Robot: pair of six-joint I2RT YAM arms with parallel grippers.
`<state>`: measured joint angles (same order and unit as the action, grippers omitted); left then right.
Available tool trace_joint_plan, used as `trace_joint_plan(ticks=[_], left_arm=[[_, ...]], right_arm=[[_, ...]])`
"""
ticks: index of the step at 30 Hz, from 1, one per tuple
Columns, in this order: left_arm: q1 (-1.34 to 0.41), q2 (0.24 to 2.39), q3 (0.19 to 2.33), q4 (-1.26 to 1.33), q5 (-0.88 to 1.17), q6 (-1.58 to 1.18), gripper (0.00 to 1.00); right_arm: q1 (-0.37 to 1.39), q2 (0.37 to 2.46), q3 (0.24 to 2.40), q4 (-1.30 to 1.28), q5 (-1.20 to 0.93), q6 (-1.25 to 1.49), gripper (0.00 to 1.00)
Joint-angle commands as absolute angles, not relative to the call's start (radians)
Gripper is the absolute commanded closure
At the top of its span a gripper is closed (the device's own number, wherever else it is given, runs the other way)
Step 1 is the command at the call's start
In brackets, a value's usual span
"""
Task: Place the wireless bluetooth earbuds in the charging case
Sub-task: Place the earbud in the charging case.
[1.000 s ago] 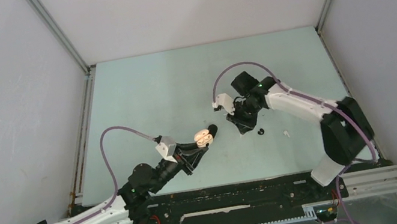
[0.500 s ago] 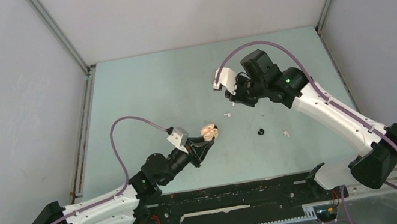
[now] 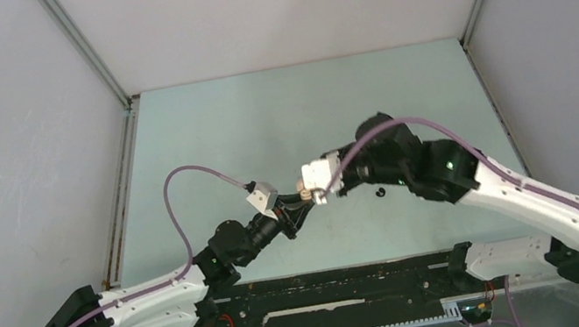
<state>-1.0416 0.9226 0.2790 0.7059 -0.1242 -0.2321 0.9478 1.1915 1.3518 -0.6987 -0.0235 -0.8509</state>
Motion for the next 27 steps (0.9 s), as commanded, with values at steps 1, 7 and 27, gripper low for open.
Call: trace_joint_plan(ticks=[1, 7, 27], left_arm=[[-1.035, 0.939, 0.296, 0.840, -0.102, -0.188, 1.00], [-1.035, 0.957, 0.264, 0.924, -0.024, -0.152, 1.00], [-1.037, 0.959, 0.269, 0.923, 0.056, -0.179, 1.00]], right_arm=[[1.099, 1.051, 1.213, -0.531, 0.141, -1.002, 1.00], [1.256, 0.971, 1.058, -0.388, 0.295, -1.061, 1.00], [1.292, 1.025, 1.050, -0.390, 0.268, -0.988, 1.00]])
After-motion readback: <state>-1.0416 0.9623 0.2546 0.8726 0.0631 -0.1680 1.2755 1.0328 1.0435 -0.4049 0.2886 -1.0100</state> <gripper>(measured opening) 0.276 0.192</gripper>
